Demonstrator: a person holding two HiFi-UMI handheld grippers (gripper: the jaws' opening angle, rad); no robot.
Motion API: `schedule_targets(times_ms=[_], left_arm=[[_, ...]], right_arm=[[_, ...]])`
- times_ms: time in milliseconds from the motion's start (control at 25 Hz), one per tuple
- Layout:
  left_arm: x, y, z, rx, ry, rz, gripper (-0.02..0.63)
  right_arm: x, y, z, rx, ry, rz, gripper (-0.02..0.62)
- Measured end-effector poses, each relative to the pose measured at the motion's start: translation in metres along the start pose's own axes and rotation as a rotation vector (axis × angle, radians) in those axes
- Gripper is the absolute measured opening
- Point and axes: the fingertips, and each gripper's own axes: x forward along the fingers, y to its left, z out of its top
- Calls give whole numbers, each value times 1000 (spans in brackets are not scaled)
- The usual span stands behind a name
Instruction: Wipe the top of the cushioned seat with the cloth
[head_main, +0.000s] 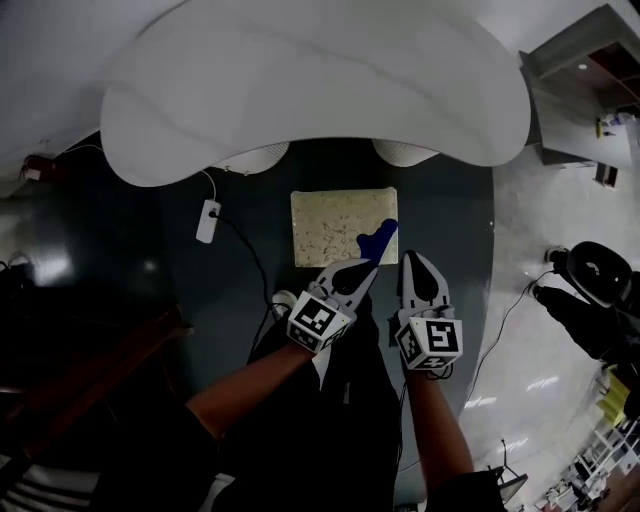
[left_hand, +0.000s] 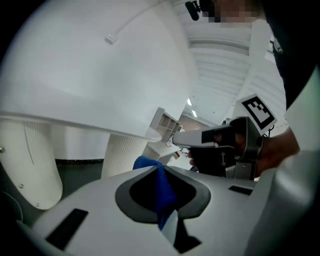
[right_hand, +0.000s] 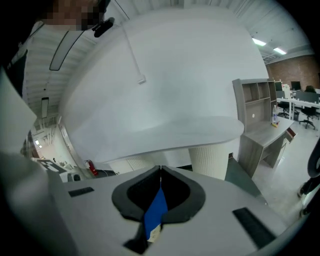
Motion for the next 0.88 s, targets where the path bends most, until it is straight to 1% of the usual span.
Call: schedule_targets(times_ms=[80,280,360,480,520,600,680,720,880], left_arm=[[-43,-3,33,9,-49,33,35],[-152,-7,97,12,-180,138,35],[-188,-5,120,0,-216,176,35],[-233,-4,151,4,-257,219,35],[-250,-7,158,7,-266,235,35],[-286,-10,170,21,-294,268,35],[-315,-11,178,47,-327,300,35],[-326,-12,179,55,-339,313,35],[-350,-17,177,65,-374,348,35]], right_arm=[[-15,38,14,-10,-2,25,37],[-61,132,54,-98,-55,87,37],[-73,161,71,-120,-69,105,37],[-82,200,94,-135,-80,138,37],[-88,215,100,-136,-82,158,37],[-98,252,114,-143,-103,228,37],[-104,285,129,-180,-133,293,37],[-105,296,135,-206,-145,298,37],[-110,316,157,-279,-180,237,35]])
